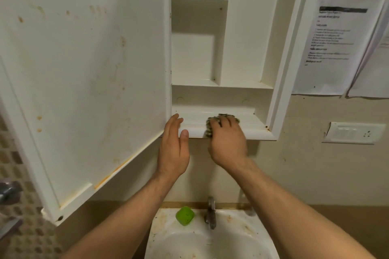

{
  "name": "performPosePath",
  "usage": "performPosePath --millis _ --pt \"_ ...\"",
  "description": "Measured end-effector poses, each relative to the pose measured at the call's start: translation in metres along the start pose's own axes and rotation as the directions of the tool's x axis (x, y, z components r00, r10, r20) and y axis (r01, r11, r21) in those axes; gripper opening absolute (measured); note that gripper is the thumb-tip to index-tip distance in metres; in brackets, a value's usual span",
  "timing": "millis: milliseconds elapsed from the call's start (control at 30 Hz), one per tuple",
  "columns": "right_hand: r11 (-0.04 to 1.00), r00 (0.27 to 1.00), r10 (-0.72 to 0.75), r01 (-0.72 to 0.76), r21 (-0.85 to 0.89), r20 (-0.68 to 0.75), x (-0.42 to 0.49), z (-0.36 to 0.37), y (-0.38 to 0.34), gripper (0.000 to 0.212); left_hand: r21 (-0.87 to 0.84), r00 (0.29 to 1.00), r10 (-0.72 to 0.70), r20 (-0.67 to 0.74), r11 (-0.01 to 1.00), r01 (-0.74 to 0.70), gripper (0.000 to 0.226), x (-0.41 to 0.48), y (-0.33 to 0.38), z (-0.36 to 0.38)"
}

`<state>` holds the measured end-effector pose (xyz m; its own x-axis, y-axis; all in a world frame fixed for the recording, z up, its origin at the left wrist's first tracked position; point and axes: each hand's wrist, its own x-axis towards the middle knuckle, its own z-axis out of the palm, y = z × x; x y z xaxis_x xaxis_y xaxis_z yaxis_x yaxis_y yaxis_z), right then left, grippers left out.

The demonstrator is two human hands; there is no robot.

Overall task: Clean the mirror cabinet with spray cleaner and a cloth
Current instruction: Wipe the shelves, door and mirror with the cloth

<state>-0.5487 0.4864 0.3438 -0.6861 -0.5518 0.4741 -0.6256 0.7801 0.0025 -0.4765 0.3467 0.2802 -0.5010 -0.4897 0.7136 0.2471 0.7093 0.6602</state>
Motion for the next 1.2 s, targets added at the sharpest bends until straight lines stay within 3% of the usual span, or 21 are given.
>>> performPosePath --millis 67,167,233,300,467,567,767,833,900,1000,1067,1200 --pt "0.996 0.997 -0.060 0.057 0.065 0.043 0.016 -0.004 -0.021 0.052 -0.007 0.999 0.040 0.016 0.999 -0.040 0.055 -0.006 0.003 -0.003" --pt "0.949 0.985 -0.107 0.060 0.310 0.138 0.051 -0.017 -0.040 0.034 0.082 0.990 0.129 0.065 0.988 -0.134 0.051 -0.017 0.002 -0.010" --pt "0.844 0.962 -0.159 0.015 0.536 0.223 0.071 -0.026 -0.053 0.028 0.150 0.989 0.118 0.089 0.980 -0.130 0.053 -0.019 -0.001 -0.016" --pt "0.762 0.928 -0.233 -0.011 0.648 0.290 0.080 -0.028 -0.064 0.028 0.208 0.992 0.074 0.104 0.974 -0.095 0.057 -0.018 -0.004 -0.021" --pt "0.853 0.908 -0.339 0.185 0.489 0.248 0.075 -0.016 -0.045 0.031 0.442 0.981 0.092 0.172 0.883 -0.160 0.063 -0.014 -0.014 -0.018" --pt "0.912 0.920 -0.338 0.268 0.312 0.200 0.071 -0.018 -0.017 0.043 0.487 0.968 0.111 0.224 0.848 -0.209 0.066 -0.010 -0.015 -0.014" --pt "0.995 0.970 0.015 0.009 -0.097 0.242 0.060 -0.022 0.026 0.030 0.442 0.977 0.092 0.195 0.880 -0.171 0.062 -0.014 -0.020 -0.009" --pt "0.999 0.987 -0.006 0.014 -0.047 0.163 0.051 -0.015 0.012 0.032 0.398 0.982 0.098 0.161 0.904 -0.156 0.061 -0.017 -0.021 -0.008" --pt "0.979 0.990 -0.139 0.133 0.157 0.032 0.040 0.001 -0.013 0.038 0.353 0.985 0.115 0.128 0.923 -0.154 0.061 -0.021 -0.022 -0.009" --pt "0.826 0.948 -0.261 0.317 0.466 -0.184 0.022 0.024 -0.049 0.043 0.282 0.990 0.126 0.068 0.949 -0.140 0.065 -0.035 -0.029 -0.016" --pt "0.797 0.911 -0.285 0.399 0.454 -0.299 0.017 0.040 -0.060 0.037 0.287 0.994 0.090 0.055 0.952 -0.102 0.066 -0.048 -0.037 -0.022" --pt "0.776 0.818 -0.467 0.561 0.287 -0.337 0.018 0.055 -0.039 0.040 0.342 0.995 0.058 0.082 0.936 -0.083 0.067 -0.057 -0.042 -0.020"
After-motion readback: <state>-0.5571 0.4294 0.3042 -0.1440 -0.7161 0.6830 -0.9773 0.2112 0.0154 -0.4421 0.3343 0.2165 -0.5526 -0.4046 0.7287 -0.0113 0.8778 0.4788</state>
